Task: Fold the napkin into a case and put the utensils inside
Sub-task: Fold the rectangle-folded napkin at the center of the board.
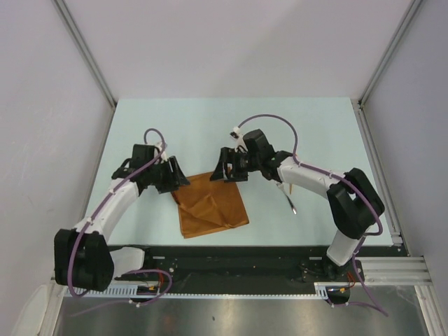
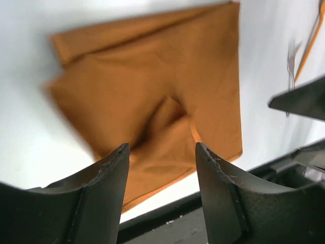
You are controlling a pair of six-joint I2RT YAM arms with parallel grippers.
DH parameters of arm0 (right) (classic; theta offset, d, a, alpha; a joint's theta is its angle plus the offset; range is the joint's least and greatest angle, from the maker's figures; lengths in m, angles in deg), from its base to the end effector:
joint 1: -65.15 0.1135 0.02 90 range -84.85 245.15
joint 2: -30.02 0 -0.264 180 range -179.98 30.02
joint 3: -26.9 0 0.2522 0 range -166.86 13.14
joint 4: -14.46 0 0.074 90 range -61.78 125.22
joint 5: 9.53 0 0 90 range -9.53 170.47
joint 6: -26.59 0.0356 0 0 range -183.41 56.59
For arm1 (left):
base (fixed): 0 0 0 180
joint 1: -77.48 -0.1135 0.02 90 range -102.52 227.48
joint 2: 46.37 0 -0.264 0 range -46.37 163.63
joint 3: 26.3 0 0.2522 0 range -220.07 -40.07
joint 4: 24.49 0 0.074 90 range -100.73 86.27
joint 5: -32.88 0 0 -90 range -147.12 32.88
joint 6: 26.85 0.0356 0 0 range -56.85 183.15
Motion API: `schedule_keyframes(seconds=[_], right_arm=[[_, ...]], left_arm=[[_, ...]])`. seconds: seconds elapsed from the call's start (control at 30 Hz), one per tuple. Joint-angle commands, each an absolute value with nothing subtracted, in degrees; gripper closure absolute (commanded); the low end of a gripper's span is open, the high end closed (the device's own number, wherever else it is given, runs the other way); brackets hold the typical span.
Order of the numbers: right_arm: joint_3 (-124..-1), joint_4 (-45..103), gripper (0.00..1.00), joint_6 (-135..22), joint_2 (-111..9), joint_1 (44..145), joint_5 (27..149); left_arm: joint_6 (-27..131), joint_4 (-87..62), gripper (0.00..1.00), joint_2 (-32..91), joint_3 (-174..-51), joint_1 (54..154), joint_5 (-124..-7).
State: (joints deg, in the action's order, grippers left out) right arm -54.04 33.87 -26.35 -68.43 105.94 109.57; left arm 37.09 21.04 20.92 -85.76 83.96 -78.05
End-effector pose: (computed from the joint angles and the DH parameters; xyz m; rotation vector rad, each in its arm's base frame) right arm 0.2789 0.2635 0.2356 -0.3934 2.4152 1.2516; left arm 0.2290 -0.0388 0.2366 -0.2792 2.5332 -0.6870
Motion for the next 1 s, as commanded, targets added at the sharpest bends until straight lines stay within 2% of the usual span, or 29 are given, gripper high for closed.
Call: schedule_keyframes(seconds=[0.0,0.07,0.2,0.33,0.6,0.97], right_arm=[[-53.6,29.8,0.25,-28.0,-71.0,106.6,113.7],[-53.3,26.8,0.33,-27.2,-73.0,106.5,113.7],[-54.4,24.8,0.37,-27.2,-77.2,106.5,113.7],[-56.2,24.6,0.36,-28.5,-80.5,106.8,114.2],[-59.3,26.9,0.36,-31.3,-85.1,109.6,113.0],[-64.0,32.0,0.36,-38.0,-89.2,113.6,110.1]], left_arm=[[34.9,18.0,0.41,23.1,-90.4,89.7,-78.7],[34.0,17.7,0.43,24.3,-90.7,91.4,-78.5],[33.4,18.5,0.43,24.6,-91.0,91.5,-74.3],[33.7,20.8,0.35,25.1,-91.2,88.7,-69.6],[35.1,19.6,0.38,28.5,-89.4,83.2,-74.8],[35.4,20.1,0.38,23.2,-87.4,82.7,-75.0]])
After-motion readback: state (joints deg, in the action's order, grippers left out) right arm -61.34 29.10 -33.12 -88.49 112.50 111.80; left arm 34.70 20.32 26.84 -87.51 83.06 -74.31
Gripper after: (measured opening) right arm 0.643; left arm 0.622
